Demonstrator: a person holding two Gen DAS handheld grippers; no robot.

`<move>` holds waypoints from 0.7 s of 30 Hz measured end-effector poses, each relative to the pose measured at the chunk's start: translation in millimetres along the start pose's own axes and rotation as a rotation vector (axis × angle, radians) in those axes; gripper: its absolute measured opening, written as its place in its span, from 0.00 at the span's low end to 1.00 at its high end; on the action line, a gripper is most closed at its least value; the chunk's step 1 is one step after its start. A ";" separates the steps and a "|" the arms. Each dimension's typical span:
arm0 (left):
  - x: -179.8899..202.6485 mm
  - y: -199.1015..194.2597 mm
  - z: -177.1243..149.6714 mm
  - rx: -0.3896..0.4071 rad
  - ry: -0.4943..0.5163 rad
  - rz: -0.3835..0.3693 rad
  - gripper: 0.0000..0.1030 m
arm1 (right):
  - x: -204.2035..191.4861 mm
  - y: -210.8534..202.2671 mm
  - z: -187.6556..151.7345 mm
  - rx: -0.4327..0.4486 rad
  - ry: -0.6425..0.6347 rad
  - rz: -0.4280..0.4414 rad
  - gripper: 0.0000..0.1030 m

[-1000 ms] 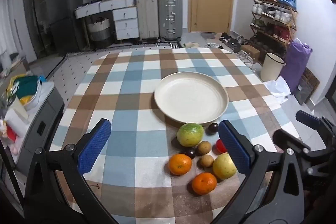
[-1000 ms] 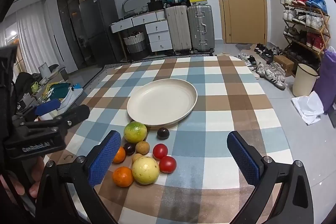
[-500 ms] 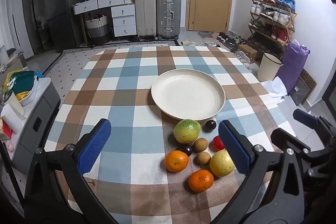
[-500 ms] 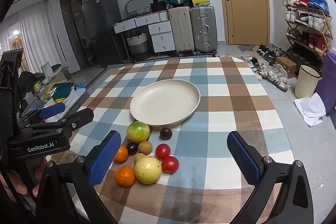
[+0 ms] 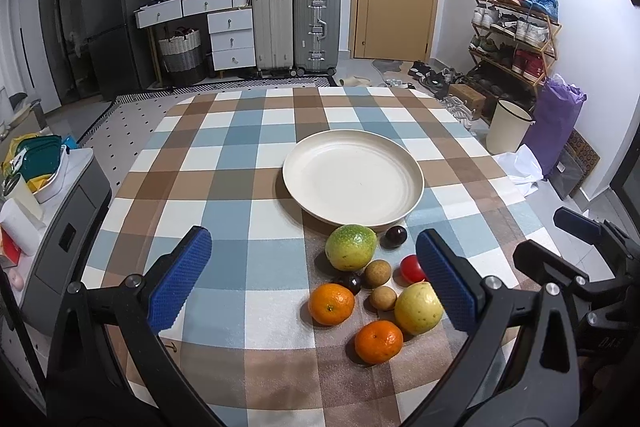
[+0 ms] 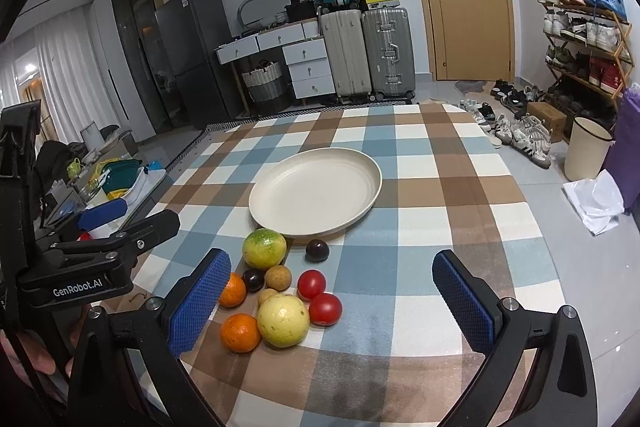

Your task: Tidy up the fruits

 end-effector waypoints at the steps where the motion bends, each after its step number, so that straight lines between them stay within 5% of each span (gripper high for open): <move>1: -0.1 0.0 0.0 0.000 -0.001 0.000 0.99 | 0.1 -0.7 0.1 0.002 0.000 0.000 1.00; 21: 5.3 1.5 -2.1 -0.007 0.003 -0.017 0.99 | -6.5 -8.1 5.0 0.036 -0.022 -0.005 1.00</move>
Point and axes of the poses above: each gripper's, at about its wrist camera, not at the fingertips, and y roughly the way its jaws point, x to its right, z to its top, the point moved 10 cm from there along y, roughly the way its jaws point, and after that the axes turned 15 degrees about -z, right-handed, at the moved point
